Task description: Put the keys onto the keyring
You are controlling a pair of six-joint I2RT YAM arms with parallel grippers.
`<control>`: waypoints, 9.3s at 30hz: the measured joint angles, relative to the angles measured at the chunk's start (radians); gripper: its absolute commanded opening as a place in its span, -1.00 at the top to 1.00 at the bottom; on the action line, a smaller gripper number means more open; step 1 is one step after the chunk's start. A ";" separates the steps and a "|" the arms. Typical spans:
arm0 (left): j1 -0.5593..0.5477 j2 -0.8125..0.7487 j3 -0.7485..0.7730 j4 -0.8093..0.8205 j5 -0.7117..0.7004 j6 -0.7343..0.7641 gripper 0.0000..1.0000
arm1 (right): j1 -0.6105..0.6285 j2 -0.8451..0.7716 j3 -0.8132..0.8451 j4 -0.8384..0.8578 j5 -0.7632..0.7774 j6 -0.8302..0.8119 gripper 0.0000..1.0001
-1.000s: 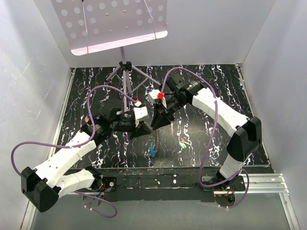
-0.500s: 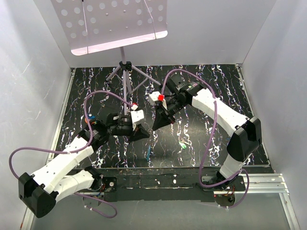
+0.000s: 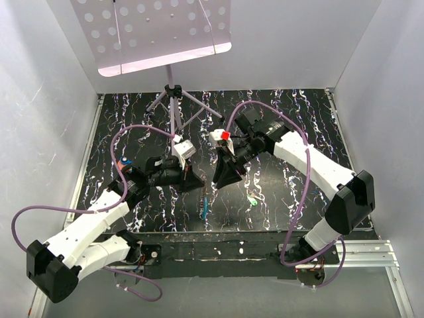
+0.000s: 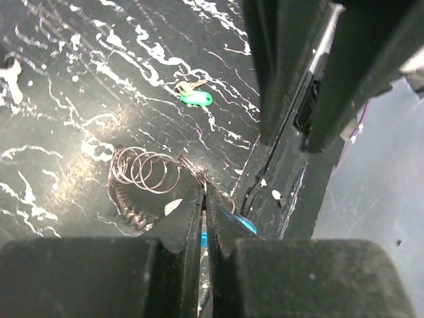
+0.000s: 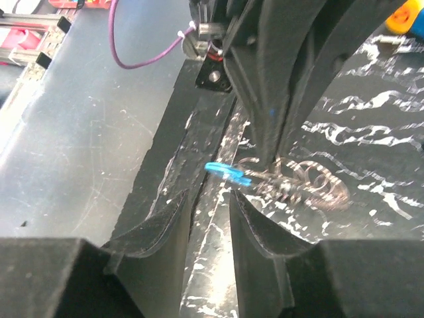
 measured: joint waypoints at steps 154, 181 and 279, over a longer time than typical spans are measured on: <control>-0.232 -0.076 -0.147 0.279 -0.573 0.441 0.85 | 0.063 -0.002 -0.312 0.655 0.388 1.022 0.97; -0.231 -0.200 -0.251 0.352 -0.573 0.348 1.00 | 0.083 0.001 -0.312 0.632 0.377 0.983 0.97; 0.190 -0.008 -0.079 0.378 0.235 -0.059 1.00 | 0.052 0.167 0.273 -0.085 0.207 0.050 0.26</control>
